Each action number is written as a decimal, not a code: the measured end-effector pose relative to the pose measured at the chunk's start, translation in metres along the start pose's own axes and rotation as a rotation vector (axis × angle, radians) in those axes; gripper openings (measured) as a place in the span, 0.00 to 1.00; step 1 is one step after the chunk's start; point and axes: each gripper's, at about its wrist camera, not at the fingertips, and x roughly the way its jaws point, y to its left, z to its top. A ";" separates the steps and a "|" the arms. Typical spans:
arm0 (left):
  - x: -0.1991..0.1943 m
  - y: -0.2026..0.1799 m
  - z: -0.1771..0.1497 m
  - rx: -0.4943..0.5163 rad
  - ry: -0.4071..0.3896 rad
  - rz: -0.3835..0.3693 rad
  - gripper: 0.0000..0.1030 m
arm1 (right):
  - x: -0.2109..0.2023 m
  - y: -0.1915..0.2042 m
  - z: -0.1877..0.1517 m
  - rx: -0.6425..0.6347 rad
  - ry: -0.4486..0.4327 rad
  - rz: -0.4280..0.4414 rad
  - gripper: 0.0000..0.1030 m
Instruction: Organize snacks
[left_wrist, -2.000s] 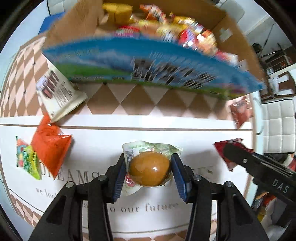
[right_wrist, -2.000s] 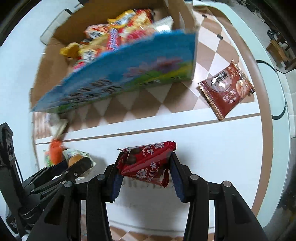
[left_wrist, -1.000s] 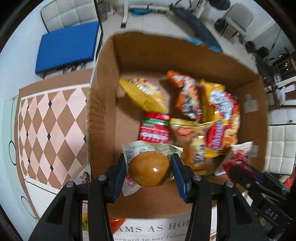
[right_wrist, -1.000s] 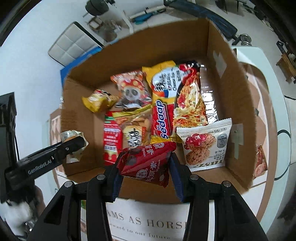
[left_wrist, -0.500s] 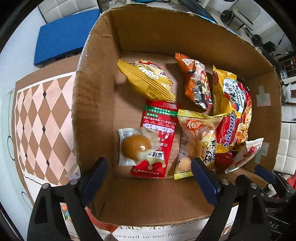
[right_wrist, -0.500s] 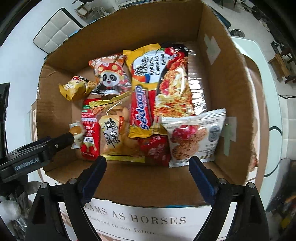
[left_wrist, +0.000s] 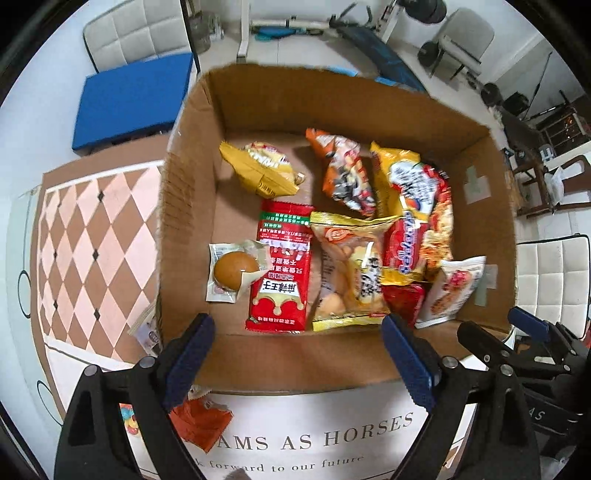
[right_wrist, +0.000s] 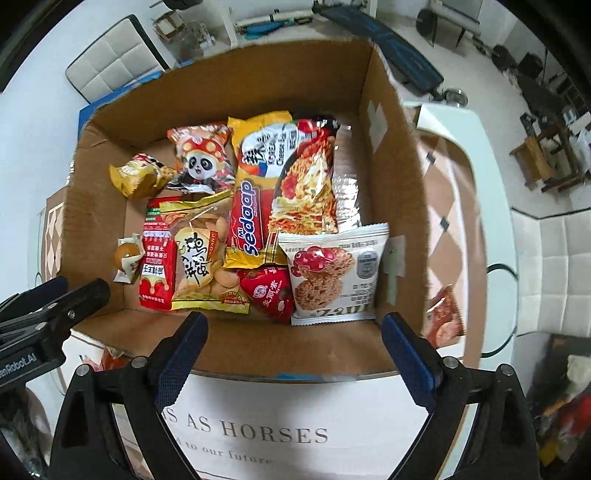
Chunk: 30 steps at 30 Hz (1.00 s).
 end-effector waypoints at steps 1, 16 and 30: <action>-0.007 0.000 -0.002 0.001 -0.025 0.006 0.90 | -0.006 0.000 -0.002 -0.008 -0.017 -0.007 0.94; -0.100 -0.020 -0.075 0.018 -0.339 0.078 0.90 | -0.100 -0.005 -0.066 -0.057 -0.245 -0.015 0.94; -0.134 -0.034 -0.107 0.005 -0.432 0.065 0.90 | -0.145 -0.010 -0.107 -0.024 -0.313 0.070 0.95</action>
